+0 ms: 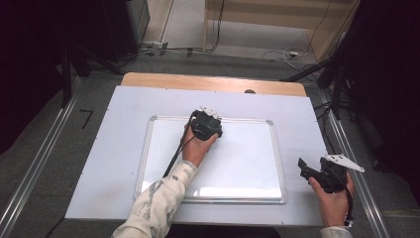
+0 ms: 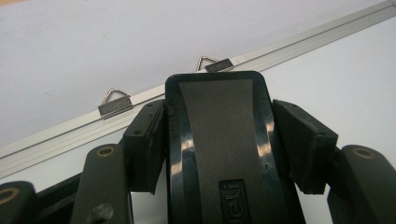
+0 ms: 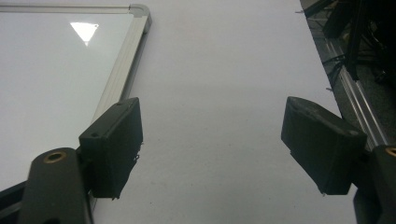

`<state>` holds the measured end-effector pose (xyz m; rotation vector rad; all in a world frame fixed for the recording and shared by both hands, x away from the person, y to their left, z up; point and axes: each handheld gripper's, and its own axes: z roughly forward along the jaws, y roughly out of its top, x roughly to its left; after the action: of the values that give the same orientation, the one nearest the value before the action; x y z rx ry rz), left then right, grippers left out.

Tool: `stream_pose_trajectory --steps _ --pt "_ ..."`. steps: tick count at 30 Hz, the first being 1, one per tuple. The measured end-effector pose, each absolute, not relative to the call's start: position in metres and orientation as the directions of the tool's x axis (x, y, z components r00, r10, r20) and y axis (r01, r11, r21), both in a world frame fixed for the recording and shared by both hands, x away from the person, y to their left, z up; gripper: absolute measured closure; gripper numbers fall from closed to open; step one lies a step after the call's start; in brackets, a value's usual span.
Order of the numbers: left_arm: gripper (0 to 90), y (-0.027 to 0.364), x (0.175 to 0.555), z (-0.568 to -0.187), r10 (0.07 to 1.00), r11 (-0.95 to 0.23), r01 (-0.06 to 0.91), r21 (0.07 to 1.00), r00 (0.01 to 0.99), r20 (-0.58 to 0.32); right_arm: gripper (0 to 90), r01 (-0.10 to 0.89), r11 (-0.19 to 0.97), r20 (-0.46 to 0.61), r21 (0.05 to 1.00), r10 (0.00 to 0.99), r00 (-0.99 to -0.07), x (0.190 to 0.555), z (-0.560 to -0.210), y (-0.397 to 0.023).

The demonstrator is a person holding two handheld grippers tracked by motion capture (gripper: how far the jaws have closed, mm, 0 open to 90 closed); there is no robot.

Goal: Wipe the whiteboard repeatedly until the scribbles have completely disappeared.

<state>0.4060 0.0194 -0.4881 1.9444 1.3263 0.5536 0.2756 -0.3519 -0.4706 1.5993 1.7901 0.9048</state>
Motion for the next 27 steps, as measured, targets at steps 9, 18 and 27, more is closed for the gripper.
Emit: stream_pose_trajectory --steps 9,18,27 --pt "40.1 0.018 0.405 -0.488 0.922 -0.236 0.606 0.76 0.388 -0.023 19.2 0.607 0.06 0.023 0.793 0.992 -0.127 0.276 -0.471 -0.352" --pt "40.7 0.006 0.409 -0.486 0.907 -0.301 0.594 0.746 0.421 0.03 19.2 0.605 0.057 0.023 0.794 0.992 -0.124 0.275 -0.47 -0.352" --pt "40.6 -0.016 0.412 -0.486 0.894 -0.322 0.584 0.745 0.447 0.036 19.2 0.605 0.056 0.025 0.794 0.992 -0.126 0.275 -0.47 -0.352"
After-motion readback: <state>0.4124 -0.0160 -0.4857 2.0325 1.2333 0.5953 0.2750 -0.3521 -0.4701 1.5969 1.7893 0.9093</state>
